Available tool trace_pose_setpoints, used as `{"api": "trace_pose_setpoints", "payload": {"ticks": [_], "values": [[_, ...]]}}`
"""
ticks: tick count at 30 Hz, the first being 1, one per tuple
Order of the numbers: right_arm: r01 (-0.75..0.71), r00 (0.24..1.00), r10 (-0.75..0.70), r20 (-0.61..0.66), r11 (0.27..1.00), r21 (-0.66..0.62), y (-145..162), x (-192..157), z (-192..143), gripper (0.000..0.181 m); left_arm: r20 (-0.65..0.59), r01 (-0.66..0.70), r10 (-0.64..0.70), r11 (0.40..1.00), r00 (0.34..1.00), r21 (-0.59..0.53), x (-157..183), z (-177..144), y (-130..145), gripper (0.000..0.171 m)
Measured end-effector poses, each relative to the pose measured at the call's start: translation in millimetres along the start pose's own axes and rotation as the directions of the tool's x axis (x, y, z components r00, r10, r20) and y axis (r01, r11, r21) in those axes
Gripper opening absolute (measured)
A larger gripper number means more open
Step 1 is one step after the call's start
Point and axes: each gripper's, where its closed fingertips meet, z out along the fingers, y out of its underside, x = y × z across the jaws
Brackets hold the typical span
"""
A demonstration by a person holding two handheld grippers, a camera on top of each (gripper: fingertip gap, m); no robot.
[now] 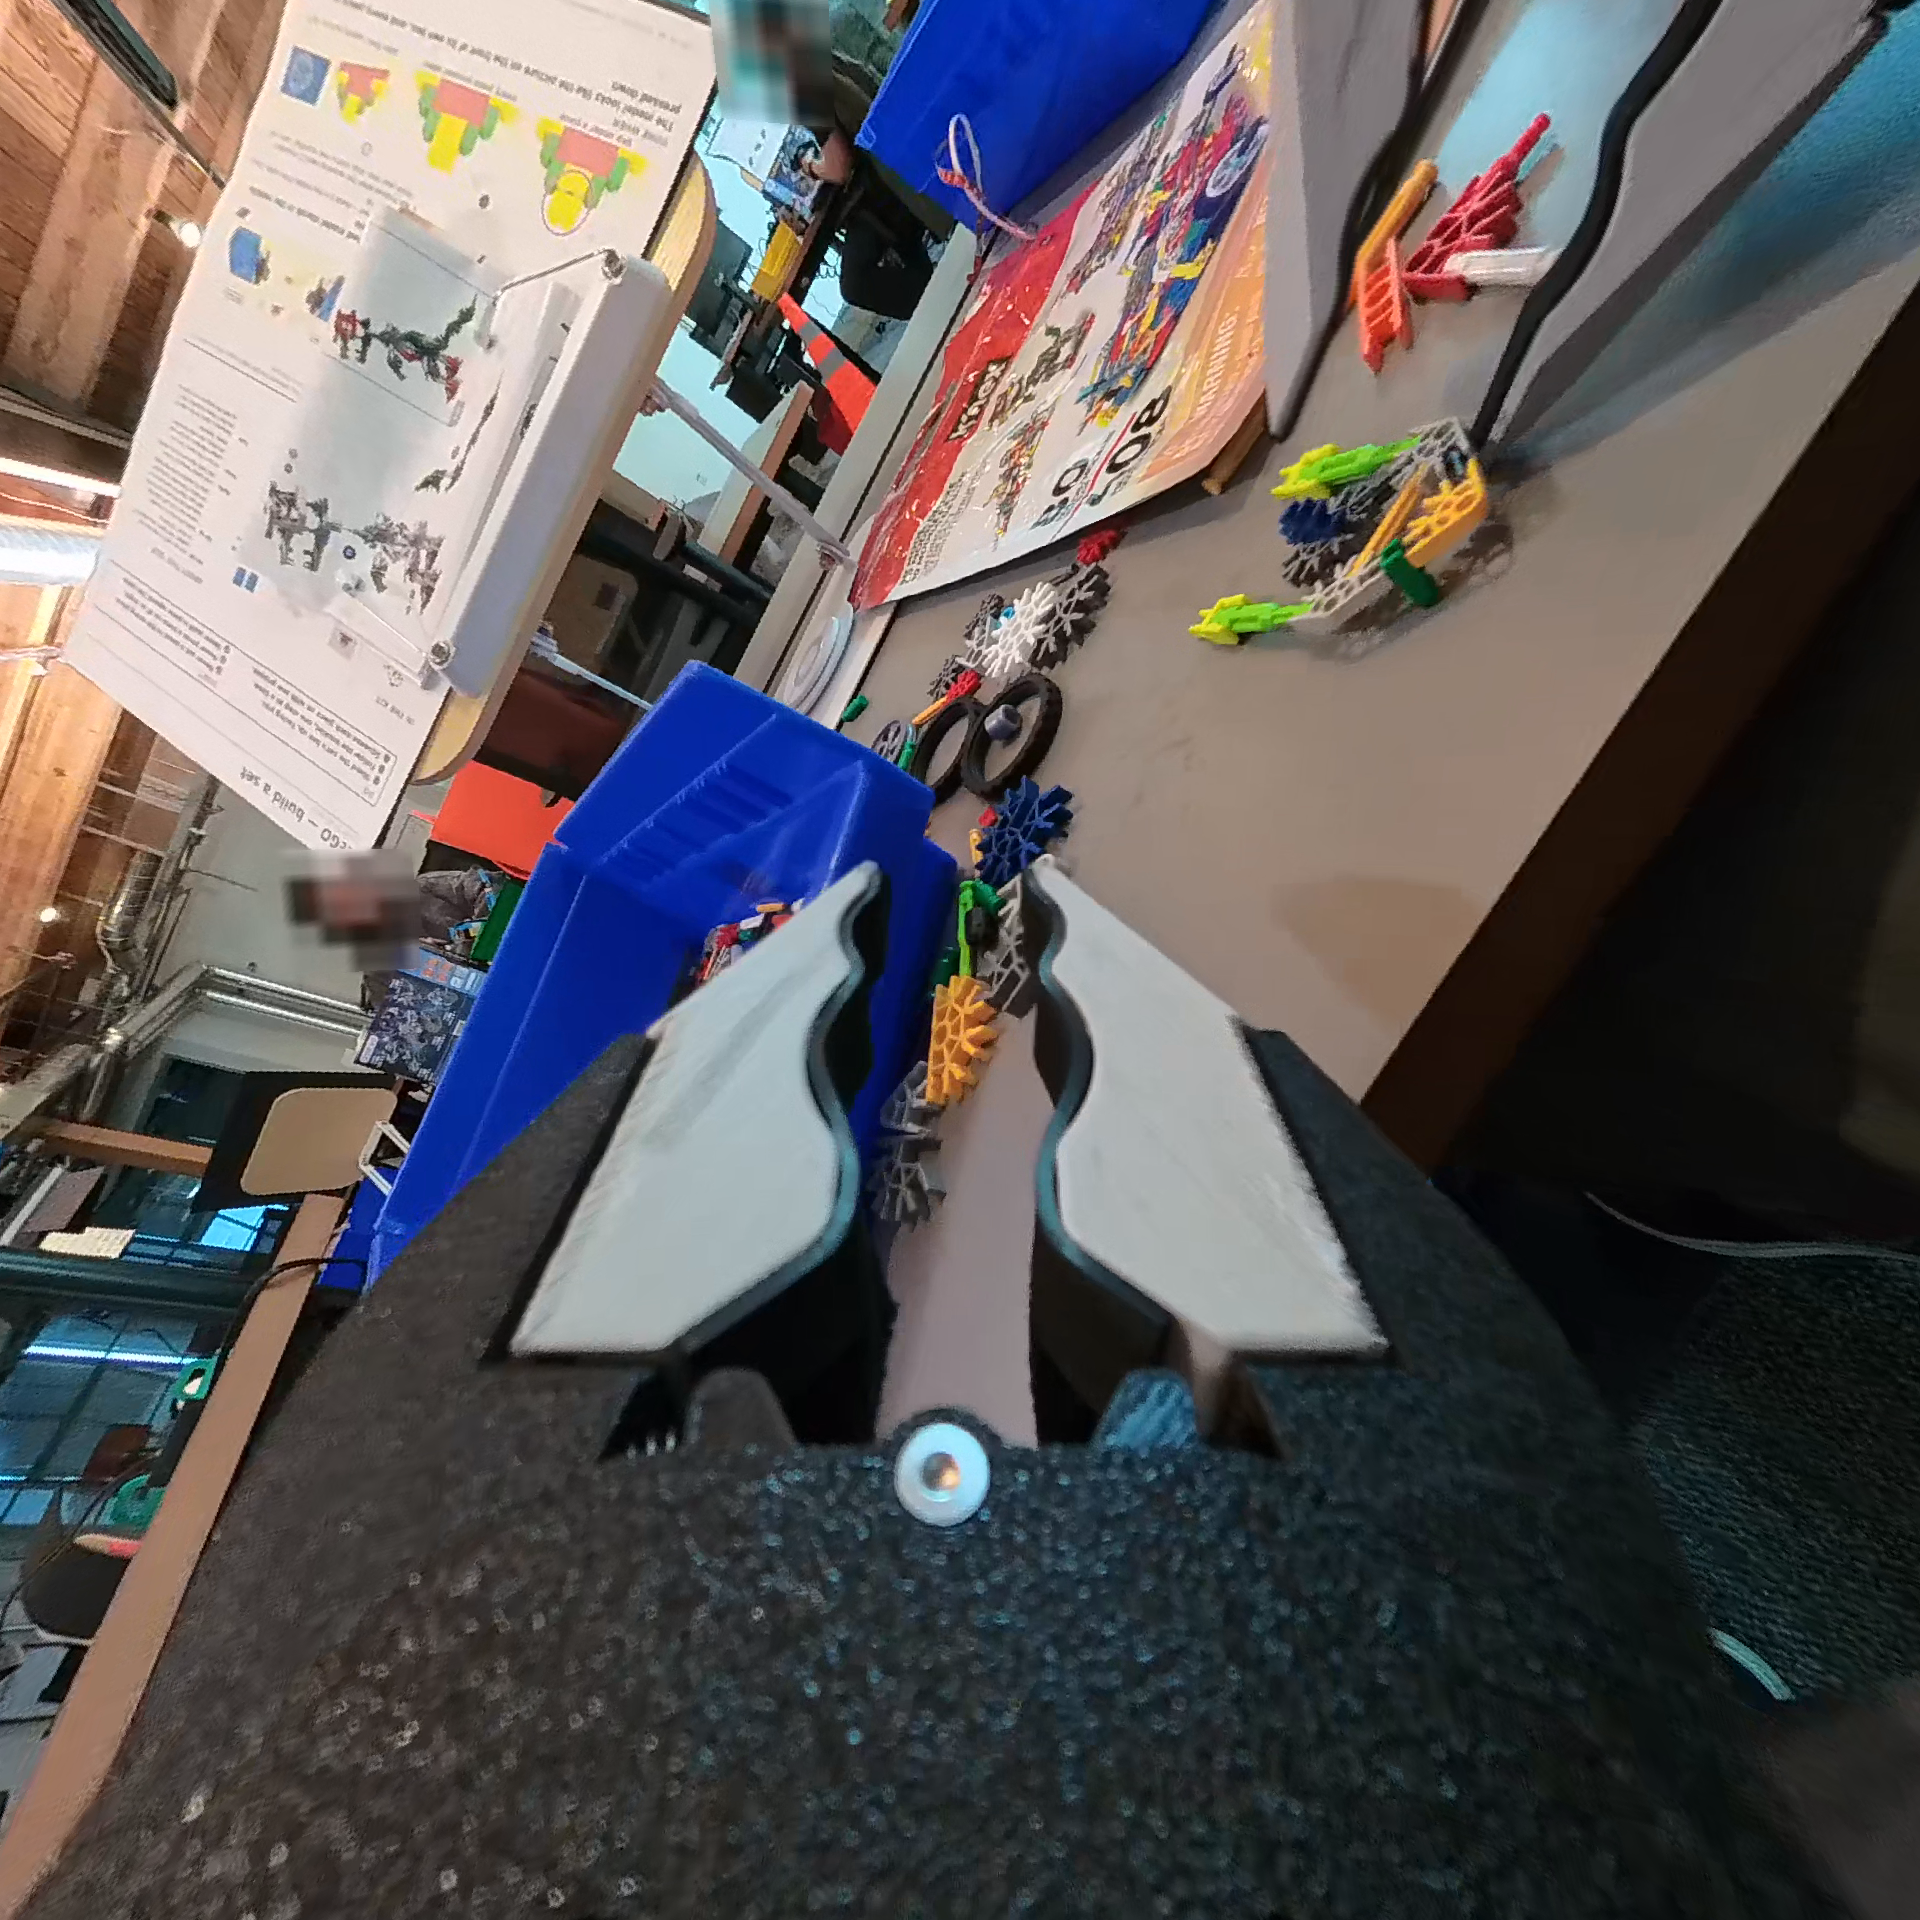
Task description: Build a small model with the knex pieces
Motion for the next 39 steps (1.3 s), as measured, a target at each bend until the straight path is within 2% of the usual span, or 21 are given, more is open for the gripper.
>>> {"api": "trace_pose_setpoints", "payload": {"ticks": [4,9,12,16,20,23,27,33,39], "values": [[-0.14,0.981,0.133,0.141,0.989,0.038,0.5,-2.2,-6.3,0.039,-0.023,0.002,-0.002,1.0,1.0,-0.004,4.1,2.0,0.5,0.024],[-0.318,0.919,0.301,0.257,0.948,0.028,10.5,7.8,-13.7,0.048,-0.036,0.012,-0.013,1.0,0.999,-0.004,2.5,0.2,-0.9,0.024],[-0.385,0.904,0.358,0.235,0.919,0.082,13.3,26.2,-19.1,0.048,-0.012,0.029,-0.029,1.0,0.999,-0.005,-10.9,-6.7,-2.2,0.024],[-0.465,0.883,0.446,0.147,0.875,0.138,21.2,57.3,-12.1,0.047,0.059,0.046,-0.044,0.998,0.997,-0.036,-47.6,-19.7,4.0,0.023],[-0.51,0.859,0.507,0.067,0.836,0.203,24.8,85.5,0.0,0.045,0.128,0.04,-0.025,0.992,0.991,-0.119,-88.3,-27.9,19.0,0.022],[-0.535,0.839,0.543,0.046,0.804,0.258,23.8,101.4,7.4,0.044,0.137,0.016,0.009,0.983,0.991,-0.183,-111.5,-27.7,30.9,0.02],[-0.538,0.827,0.562,0.017,0.783,0.312,27.4,112.8,16.5,0.041,0.075,-0.018,0.04,0.961,0.996,-0.275,-130.4,-18.0,48.8,0.021],[-0.54,0.818,0.576,0.008,0.762,0.358,35.2,113.3,18.6,0.038,-0.009,-0.058,0.059,0.94,0.998,-0.335,-150.8,1.9,67.7,0.018],[-0.563,0.8,0.6,0.007,0.747,0.355,49.0,114.9,19.2,0.038,-0.176,-0.117,0.047,0.904,0.983,-0.411,-156.6,22.7,93.7,0.017]]}}
